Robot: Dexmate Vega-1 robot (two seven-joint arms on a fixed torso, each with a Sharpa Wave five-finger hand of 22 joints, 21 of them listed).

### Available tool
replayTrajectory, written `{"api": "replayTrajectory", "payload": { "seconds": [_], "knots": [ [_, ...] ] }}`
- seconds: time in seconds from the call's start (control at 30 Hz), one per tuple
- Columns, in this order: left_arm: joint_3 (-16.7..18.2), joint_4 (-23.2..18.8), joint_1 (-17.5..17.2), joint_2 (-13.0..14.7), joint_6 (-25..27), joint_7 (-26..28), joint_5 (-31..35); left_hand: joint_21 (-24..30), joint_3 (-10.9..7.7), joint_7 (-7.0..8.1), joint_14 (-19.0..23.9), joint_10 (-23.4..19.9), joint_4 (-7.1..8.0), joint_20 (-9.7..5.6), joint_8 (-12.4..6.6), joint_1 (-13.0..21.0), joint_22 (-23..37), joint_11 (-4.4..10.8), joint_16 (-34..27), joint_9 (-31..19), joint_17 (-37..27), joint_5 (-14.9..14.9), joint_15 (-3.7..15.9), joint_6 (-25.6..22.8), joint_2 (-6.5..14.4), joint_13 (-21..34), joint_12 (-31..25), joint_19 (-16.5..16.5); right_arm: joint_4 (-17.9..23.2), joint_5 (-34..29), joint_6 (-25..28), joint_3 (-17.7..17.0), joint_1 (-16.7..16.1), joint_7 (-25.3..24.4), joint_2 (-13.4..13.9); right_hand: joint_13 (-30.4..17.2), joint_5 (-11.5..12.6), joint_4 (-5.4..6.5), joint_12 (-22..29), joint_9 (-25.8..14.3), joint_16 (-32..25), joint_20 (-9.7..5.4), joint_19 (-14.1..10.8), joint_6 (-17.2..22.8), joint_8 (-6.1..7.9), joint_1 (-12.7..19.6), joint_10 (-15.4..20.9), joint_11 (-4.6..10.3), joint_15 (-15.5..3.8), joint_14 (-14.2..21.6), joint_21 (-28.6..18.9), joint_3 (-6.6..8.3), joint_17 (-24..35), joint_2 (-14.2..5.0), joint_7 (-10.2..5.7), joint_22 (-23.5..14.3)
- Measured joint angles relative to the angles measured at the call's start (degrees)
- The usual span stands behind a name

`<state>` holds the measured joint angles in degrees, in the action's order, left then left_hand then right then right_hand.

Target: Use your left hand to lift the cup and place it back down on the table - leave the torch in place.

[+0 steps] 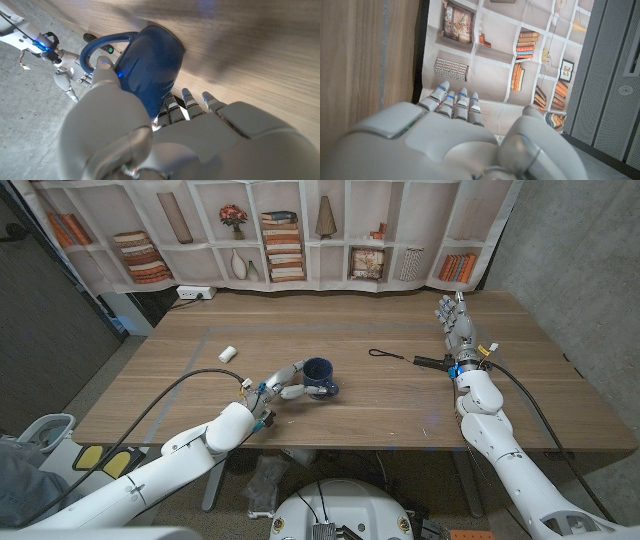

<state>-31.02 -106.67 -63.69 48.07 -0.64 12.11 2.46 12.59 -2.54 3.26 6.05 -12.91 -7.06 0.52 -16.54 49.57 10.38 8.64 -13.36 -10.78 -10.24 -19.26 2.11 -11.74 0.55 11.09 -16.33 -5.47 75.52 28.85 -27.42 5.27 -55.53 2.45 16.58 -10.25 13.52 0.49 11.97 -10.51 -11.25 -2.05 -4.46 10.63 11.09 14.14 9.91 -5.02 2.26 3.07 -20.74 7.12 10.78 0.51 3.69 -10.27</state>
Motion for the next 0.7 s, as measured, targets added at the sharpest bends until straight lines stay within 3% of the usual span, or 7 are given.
{"api": "replayTrajectory", "payload": {
  "seconds": [0.43,0.6,0.7],
  "knots": [
    [-0.35,1.67,1.47,-0.67,-0.92,-0.64,-0.53,0.39,-0.79,-0.29,5.55,-6.25,-0.58,-0.76,-0.99,0.08,0.01,1.07,-0.43,-0.03,0.1,2.17,0.13,-2.13,0.22,-0.01,-0.48,2.94,-1.03,-0.23,-0.2,0.0,0.59,-0.1,-0.44,0.0,0.0,0.0,0.0,0.0,0.0,0.0,0.0,0.0,0.0,0.0,0.0,0.0,0.0,0.0,0.45,0.0,0.0,0.0,0.0,0.0],
    [-0.36,1.95,1.7,-0.99,-0.97,-0.25,-0.53,0.77,-1.45,-0.3,7.22,-7.42,-1.23,-0.93,-1.0,0.08,0.01,0.89,-0.43,-0.03,0.12,2.95,0.07,-2.94,0.22,-0.06,-0.52,4.15,-1.21,-0.28,-0.26,-0.05,0.64,-0.16,-0.62,0.0,0.0,0.0,0.0,0.0,0.0,0.0,0.0,0.0,0.0,0.0,0.0,0.0,0.0,0.0,0.45,0.0,0.0,0.0,0.0,0.01],
    [-0.33,1.96,1.7,-1.13,-0.97,0.26,-0.52,0.8,-1.87,-0.91,7.96,-8.06,-1.65,-0.25,-1.02,0.08,0.01,0.27,-0.42,-0.03,0.04,3.57,0.15,-3.56,0.22,-0.05,-0.65,4.83,-1.21,-0.32,-0.32,-0.08,0.63,-0.26,-0.65,0.0,0.0,0.0,0.0,0.0,0.0,0.0,0.01,0.0,0.0,0.0,0.0,0.0,0.0,0.0,0.44,0.0,0.0,0.0,0.0,0.01]
  ]
}}
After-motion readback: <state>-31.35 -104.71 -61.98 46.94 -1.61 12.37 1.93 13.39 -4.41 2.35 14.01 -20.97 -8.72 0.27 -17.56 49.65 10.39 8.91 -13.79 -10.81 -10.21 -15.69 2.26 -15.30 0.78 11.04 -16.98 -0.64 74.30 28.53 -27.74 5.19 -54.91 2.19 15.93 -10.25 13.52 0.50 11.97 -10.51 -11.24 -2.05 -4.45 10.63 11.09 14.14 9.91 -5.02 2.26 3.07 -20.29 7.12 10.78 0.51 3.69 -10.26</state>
